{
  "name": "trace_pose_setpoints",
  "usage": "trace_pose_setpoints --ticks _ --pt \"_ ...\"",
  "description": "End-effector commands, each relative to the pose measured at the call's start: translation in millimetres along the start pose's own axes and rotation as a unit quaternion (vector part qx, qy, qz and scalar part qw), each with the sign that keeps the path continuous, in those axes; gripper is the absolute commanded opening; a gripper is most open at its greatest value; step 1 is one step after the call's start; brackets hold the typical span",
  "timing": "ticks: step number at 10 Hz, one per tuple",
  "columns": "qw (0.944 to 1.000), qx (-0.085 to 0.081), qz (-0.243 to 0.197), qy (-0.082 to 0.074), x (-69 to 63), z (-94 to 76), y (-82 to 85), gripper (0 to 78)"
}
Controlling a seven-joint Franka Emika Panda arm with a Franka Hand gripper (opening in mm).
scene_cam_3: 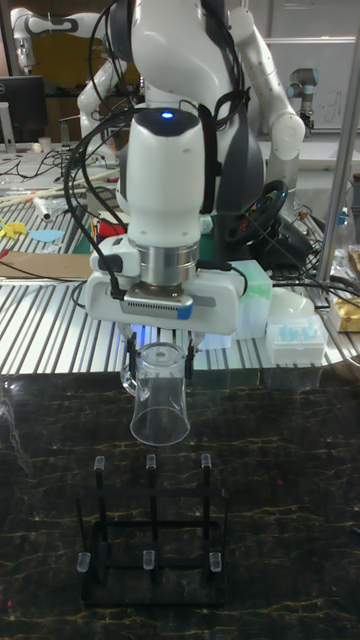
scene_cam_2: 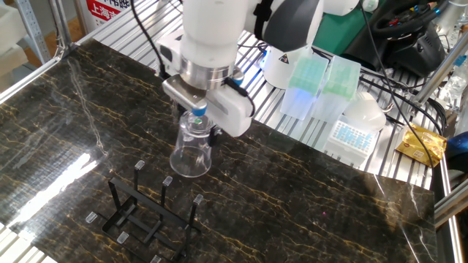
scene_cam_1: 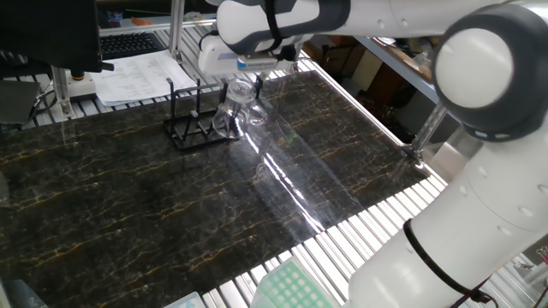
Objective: Put the cup on the cup rack
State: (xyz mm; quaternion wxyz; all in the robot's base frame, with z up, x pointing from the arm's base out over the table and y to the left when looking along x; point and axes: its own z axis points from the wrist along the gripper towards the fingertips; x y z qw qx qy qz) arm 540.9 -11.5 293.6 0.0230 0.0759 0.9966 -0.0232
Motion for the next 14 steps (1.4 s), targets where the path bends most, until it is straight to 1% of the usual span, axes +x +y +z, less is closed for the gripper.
trace_pose_setpoints --ticks 1,3,6,8,11,14 --pt "1.0000 0.000 -0.001 -0.002 -17.8 -2.8 -3.8 1.2" --pt "1.0000 -0.001 0.003 -0.008 -23.3 0.7 -2.5 1.2" --pt "0.9999 -0.003 0.003 -0.011 -29.6 0.9 -3.8 1.2" --pt "0.9999 -0.004 0.003 -0.016 -33.9 5.2 -2.1 1.2" --pt "0.9998 -0.006 0.002 -0.016 -38.1 5.4 -3.0 1.2" --pt "0.9998 -0.009 -0.001 -0.018 -44.5 12.2 -0.6 1.2"
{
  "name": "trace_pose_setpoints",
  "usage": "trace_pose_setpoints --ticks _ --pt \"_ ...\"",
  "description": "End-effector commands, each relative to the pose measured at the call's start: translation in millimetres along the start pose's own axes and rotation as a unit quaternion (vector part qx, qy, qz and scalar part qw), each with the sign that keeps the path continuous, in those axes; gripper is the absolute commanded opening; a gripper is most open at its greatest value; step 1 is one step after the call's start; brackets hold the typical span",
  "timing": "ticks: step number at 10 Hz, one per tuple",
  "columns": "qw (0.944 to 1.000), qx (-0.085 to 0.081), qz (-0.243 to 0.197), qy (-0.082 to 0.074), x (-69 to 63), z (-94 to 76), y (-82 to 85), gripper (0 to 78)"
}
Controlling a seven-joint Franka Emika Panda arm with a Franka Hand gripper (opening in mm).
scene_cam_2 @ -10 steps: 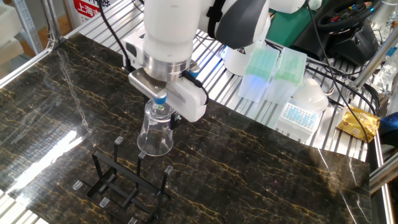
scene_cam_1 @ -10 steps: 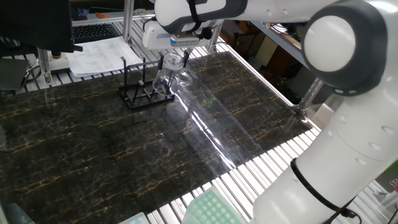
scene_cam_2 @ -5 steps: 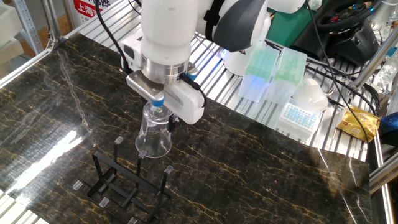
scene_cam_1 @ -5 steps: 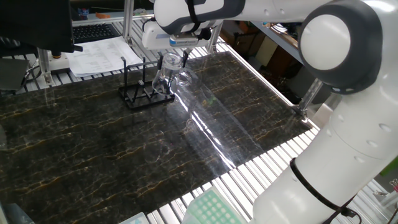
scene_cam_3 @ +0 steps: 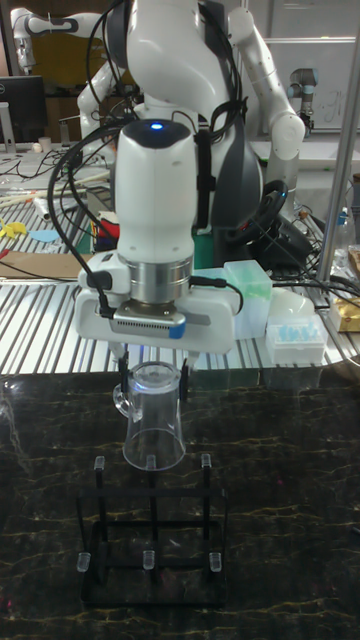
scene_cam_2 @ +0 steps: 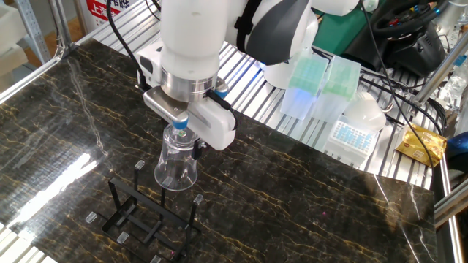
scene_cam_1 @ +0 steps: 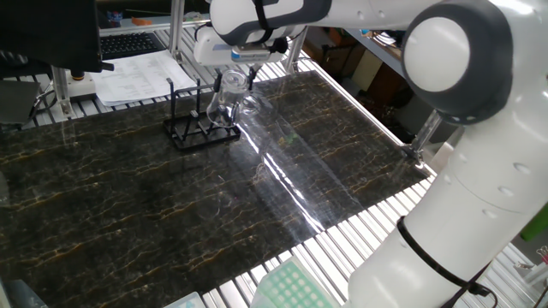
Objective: Put the cup on the cup rack
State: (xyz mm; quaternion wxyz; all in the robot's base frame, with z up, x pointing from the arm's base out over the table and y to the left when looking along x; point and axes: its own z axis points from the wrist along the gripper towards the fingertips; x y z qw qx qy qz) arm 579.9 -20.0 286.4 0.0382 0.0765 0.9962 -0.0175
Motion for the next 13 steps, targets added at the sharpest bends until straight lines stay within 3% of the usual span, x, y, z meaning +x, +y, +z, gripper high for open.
trace_pose_setpoints --ticks 1,8,13 --pt "1.0000 -0.004 -0.003 -0.004 -6.6 5.8 2.5 1.2" --pt "0.9999 -0.008 -0.009 -0.008 -17.7 16.1 3.9 1.2" --pt "0.9998 -0.013 -0.012 -0.013 -23.4 33.5 6.0 1.2"
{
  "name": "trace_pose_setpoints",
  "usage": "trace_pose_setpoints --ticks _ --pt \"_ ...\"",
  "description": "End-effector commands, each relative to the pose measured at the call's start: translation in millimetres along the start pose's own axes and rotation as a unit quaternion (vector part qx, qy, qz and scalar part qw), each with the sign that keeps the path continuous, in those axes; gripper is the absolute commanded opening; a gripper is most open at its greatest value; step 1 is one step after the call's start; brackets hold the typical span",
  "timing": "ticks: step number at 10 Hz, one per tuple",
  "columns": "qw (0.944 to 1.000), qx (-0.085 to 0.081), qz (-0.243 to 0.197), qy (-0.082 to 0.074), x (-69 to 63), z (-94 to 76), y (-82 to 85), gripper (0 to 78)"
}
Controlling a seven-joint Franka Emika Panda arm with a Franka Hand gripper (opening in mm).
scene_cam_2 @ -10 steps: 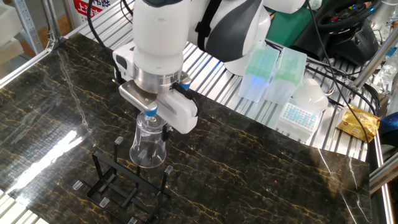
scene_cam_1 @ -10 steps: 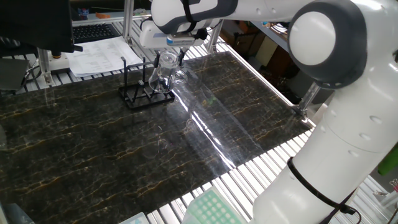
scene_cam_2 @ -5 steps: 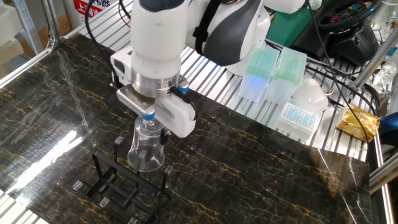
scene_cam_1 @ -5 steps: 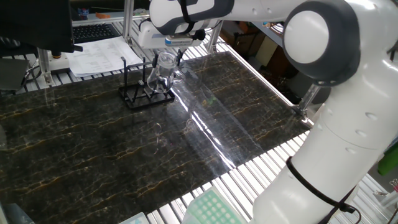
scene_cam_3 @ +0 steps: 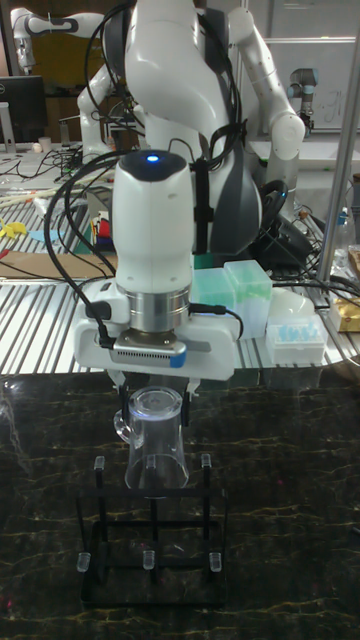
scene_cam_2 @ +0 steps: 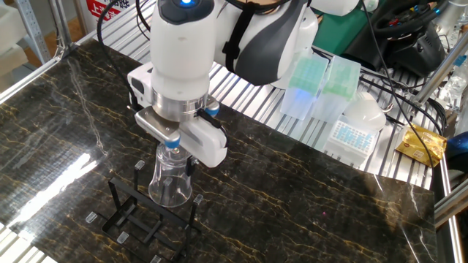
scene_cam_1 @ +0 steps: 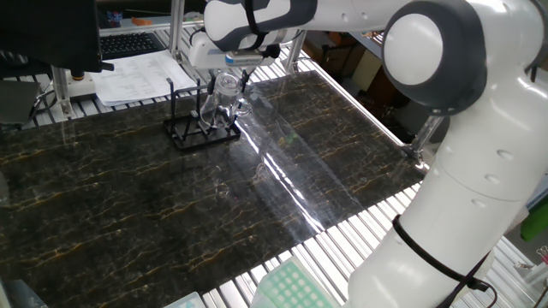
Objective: Put the cup on the cup rack
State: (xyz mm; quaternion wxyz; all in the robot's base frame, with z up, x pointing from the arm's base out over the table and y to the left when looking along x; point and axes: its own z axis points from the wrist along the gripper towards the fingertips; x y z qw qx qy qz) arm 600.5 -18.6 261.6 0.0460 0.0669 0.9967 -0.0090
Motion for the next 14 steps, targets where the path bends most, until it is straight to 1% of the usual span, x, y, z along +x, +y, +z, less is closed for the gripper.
trace_pose_setpoints --ticks 1,9,11,14 --pt "1.0000 -0.004 -0.004 -0.006 -5.3 8.4 0.5 1.2" --pt "0.9999 -0.004 -0.011 -0.008 -8.0 18.5 -1.0 1.2" --pt "0.9998 -0.006 -0.018 -0.006 -11.0 24.5 -6.4 1.2" --pt "0.9999 -0.007 -0.015 -0.005 -11.7 34.3 -5.1 1.2"
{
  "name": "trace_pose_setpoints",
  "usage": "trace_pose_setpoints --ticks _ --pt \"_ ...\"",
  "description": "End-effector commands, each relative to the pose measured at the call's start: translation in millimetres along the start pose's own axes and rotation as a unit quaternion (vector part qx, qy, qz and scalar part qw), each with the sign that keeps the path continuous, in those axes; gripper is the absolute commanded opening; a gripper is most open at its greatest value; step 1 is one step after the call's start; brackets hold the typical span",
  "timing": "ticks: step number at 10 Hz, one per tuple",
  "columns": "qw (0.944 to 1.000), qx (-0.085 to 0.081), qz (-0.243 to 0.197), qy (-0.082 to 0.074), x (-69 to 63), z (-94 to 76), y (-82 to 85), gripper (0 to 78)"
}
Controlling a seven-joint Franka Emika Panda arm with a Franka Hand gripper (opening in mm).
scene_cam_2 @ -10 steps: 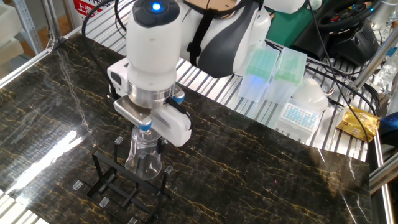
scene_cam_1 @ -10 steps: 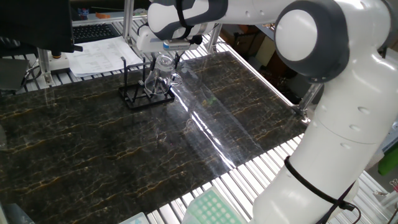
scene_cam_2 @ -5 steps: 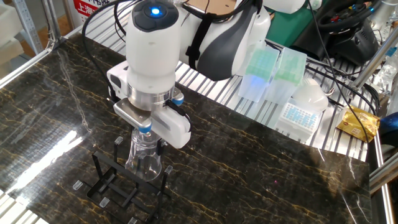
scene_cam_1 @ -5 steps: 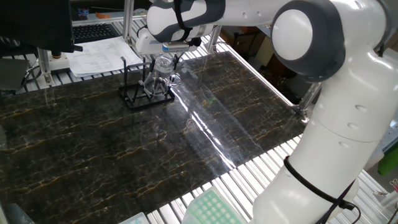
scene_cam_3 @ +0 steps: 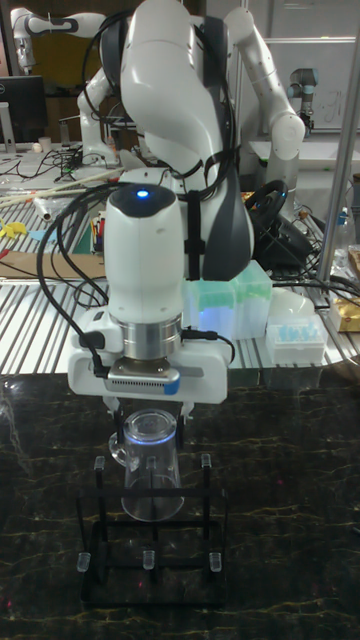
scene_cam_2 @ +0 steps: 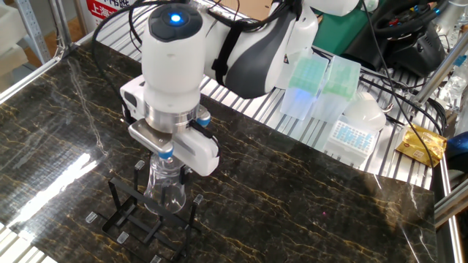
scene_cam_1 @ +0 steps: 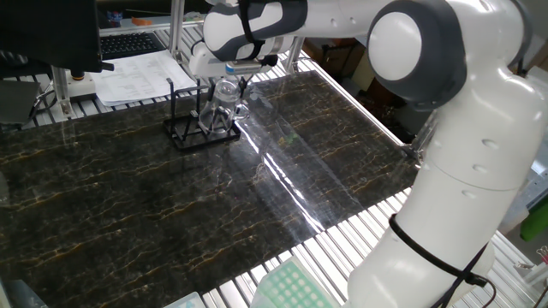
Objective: Put the cup on the cup rack
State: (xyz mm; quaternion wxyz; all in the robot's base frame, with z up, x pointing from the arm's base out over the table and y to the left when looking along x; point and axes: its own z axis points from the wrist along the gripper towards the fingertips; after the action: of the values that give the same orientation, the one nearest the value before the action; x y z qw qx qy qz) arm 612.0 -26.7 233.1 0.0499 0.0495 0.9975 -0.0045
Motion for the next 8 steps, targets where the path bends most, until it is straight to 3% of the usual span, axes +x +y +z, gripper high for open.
trace_pose_setpoints --ticks 1,8 --pt "1.0000 0.000 0.003 0.000 -2.0 9.3 2.3 1.2" --pt "1.0000 0.005 0.004 0.007 -2.4 17.5 2.7 1.2"
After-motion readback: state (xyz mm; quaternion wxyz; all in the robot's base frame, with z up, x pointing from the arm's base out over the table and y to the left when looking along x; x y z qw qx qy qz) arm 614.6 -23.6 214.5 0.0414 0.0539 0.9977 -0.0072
